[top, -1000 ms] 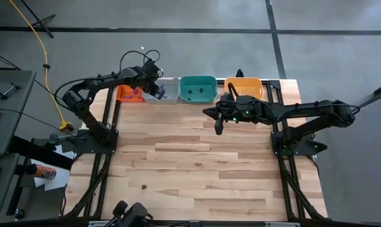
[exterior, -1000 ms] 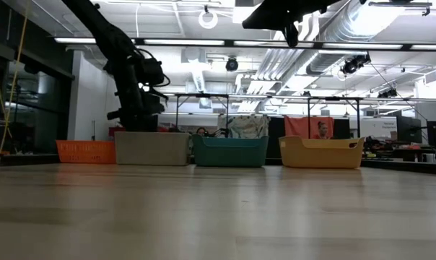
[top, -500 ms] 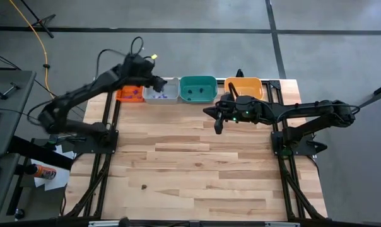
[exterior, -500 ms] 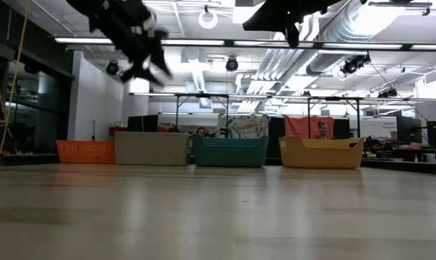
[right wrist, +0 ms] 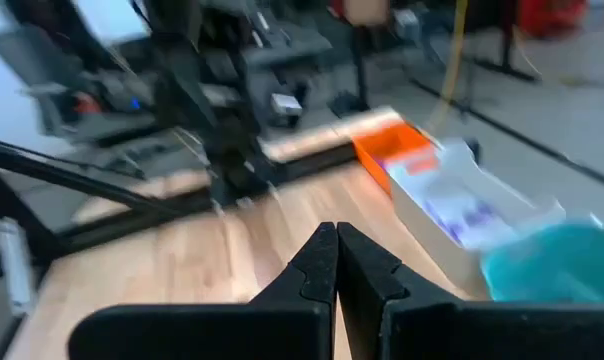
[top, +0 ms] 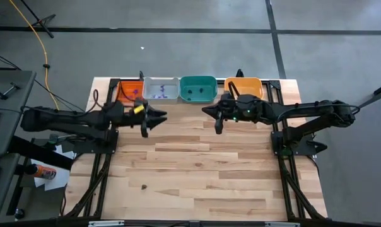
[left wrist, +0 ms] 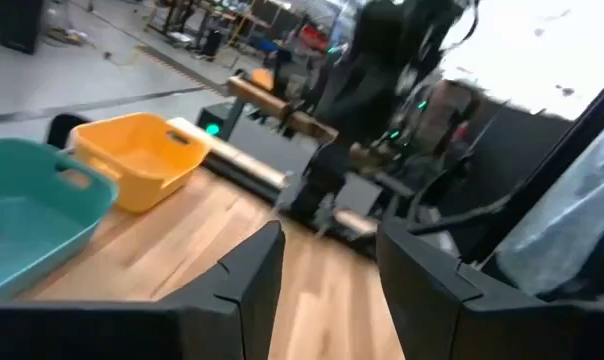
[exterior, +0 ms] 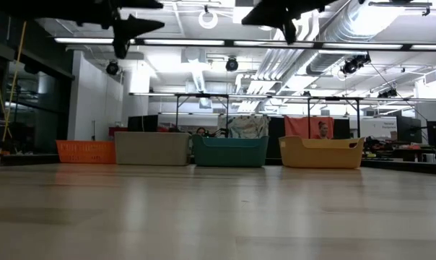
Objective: Sort Halloween decoration
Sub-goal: Put the black skull into the green bin
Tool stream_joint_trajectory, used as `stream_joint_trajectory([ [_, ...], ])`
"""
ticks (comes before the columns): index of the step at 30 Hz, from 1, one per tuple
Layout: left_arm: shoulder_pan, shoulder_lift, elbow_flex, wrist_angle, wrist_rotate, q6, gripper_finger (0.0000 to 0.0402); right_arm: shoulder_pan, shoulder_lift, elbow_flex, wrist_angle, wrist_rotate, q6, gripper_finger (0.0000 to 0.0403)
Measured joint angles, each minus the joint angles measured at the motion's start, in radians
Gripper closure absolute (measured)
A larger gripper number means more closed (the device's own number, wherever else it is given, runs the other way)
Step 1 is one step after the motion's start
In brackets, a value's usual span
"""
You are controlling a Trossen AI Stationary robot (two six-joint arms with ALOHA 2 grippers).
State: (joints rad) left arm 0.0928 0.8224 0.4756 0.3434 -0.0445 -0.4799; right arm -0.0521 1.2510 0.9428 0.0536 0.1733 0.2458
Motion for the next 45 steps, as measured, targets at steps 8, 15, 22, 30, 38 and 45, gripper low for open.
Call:
stream_joint_trajectory([
  [8,-0.117,-0.006,0.010,0.018,-0.151,0.323,0.0262,-0.002,0.000,0.000,0.140,-0.061,-0.082,0.0401],
  [15,-0.117,-0.005,0.037,0.014,-0.202,0.514,0.0269,-0.006,0.000,0.000,0.172,-0.061,-0.043,0.0401],
  [22,-0.117,-0.005,0.037,0.012,-0.215,0.534,0.0270,-0.005,0.000,0.000,0.169,-0.061,-0.041,0.0401],
  [30,-0.117,-0.005,0.037,0.013,-0.231,0.509,0.0271,-0.005,0.000,0.000,0.101,-0.061,-0.040,0.0357],
  [38,-0.117,-0.005,0.037,0.012,-0.231,0.503,0.0271,0.001,-0.009,0.000,-0.028,-0.046,-0.059,0.0229],
  [45,-0.117,-0.005,0.037,0.009,-0.238,0.492,0.0271,-0.001,-0.044,0.000,-0.091,-0.045,-0.071,0.0176],
])
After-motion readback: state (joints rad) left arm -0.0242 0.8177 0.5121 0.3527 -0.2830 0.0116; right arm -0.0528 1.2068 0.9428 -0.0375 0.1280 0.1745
